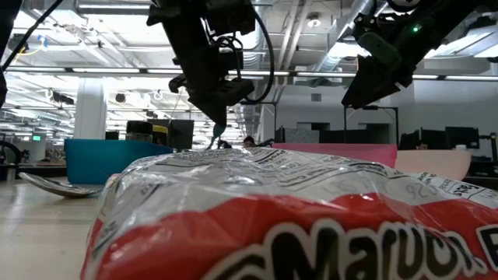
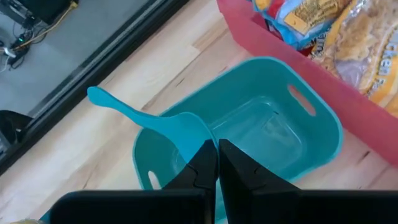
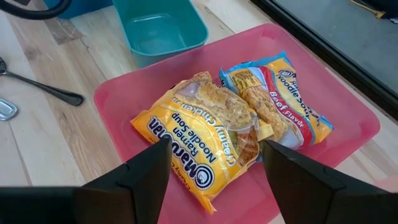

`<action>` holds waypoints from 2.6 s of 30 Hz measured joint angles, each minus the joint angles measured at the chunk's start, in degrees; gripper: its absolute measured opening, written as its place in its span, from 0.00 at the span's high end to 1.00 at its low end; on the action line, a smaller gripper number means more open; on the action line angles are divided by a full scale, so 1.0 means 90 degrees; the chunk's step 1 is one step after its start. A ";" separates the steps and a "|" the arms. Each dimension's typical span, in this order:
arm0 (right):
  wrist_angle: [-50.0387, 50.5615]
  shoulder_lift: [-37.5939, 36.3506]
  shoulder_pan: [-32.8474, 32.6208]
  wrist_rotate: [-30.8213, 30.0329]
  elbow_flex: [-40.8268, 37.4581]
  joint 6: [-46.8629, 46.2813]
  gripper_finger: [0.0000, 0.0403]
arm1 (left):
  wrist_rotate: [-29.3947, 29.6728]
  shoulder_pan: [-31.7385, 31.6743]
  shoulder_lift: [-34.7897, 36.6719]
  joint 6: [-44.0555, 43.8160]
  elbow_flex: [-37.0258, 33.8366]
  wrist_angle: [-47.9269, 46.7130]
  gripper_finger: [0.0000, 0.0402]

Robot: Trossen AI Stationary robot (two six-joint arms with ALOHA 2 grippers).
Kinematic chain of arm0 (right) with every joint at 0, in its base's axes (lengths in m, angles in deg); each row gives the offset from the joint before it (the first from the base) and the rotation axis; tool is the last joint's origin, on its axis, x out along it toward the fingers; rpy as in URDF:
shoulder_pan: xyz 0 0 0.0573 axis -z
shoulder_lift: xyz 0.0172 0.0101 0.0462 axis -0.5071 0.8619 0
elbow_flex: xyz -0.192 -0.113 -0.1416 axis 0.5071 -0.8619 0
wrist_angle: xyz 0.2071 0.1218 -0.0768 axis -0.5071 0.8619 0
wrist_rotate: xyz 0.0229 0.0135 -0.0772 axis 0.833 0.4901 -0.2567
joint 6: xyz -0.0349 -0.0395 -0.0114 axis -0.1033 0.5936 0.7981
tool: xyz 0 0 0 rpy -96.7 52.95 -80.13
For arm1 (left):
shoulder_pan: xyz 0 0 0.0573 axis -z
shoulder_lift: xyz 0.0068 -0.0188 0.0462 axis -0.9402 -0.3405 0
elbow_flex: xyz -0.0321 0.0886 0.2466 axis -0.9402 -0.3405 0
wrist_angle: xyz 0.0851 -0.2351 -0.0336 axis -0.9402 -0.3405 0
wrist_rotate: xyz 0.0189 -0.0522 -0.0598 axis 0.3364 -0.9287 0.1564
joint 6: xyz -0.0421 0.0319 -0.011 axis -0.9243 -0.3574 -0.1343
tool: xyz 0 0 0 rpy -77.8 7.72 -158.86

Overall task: Pick & Place Food Item
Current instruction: Put the blue baby spoon into the green bin

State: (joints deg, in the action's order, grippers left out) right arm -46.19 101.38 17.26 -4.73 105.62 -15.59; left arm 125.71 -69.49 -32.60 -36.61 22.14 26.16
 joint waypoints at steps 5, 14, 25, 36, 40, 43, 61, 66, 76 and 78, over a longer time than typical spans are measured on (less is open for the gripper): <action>-0.0015 0.0000 0.0000 0.0000 0.0000 0.0000 0.39 | -0.0015 0.0066 0.0002 -0.0001 0.0000 0.0027 1.00; 0.0014 0.0000 0.0000 0.0000 0.0000 0.0000 0.39 | -0.0044 0.0323 0.0002 0.0376 0.0000 0.0034 1.00; 0.0026 0.0002 -0.0002 0.0000 0.0000 -0.0001 0.39 | 0.0007 0.0636 0.0005 0.2297 0.0000 0.0027 1.00; 0.0024 0.0002 0.0386 0.0007 0.0000 -0.0068 0.39 | 0.0178 0.1299 0.0096 0.4278 -0.0045 -0.0067 1.00; -0.0012 0.0002 0.0921 0.0226 0.0000 -0.0066 0.39 | 0.0510 0.1528 0.0109 0.4668 -0.0134 -0.0067 1.00; -0.0042 -0.0027 0.1422 0.0502 0.0000 -0.0036 0.39 | 0.0874 0.1665 0.0110 0.5003 -0.0260 0.0047 1.00; -0.2255 -0.0175 0.4444 0.6284 0.0000 0.0269 0.39 | 0.1739 0.2083 0.0216 0.7150 -0.1238 0.2253 1.00; -0.3053 -0.0129 0.4625 0.7561 0.0000 -0.0359 0.39 | 0.1166 0.2140 0.0216 0.8202 -0.1347 0.2893 1.00; -0.2829 -0.0126 0.4558 0.7831 0.0000 -0.0637 0.39 | 0.1384 0.2142 0.0216 0.9044 -0.1384 0.3716 1.00; -0.2825 -0.0126 0.4556 0.7814 0.0000 -0.0719 0.39 | 0.1383 0.2142 0.0216 0.9066 -0.1384 0.3844 1.00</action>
State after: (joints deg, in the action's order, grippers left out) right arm -71.61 100.24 58.26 65.60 105.62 -22.06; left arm 138.16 -50.21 -30.65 44.98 9.68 60.75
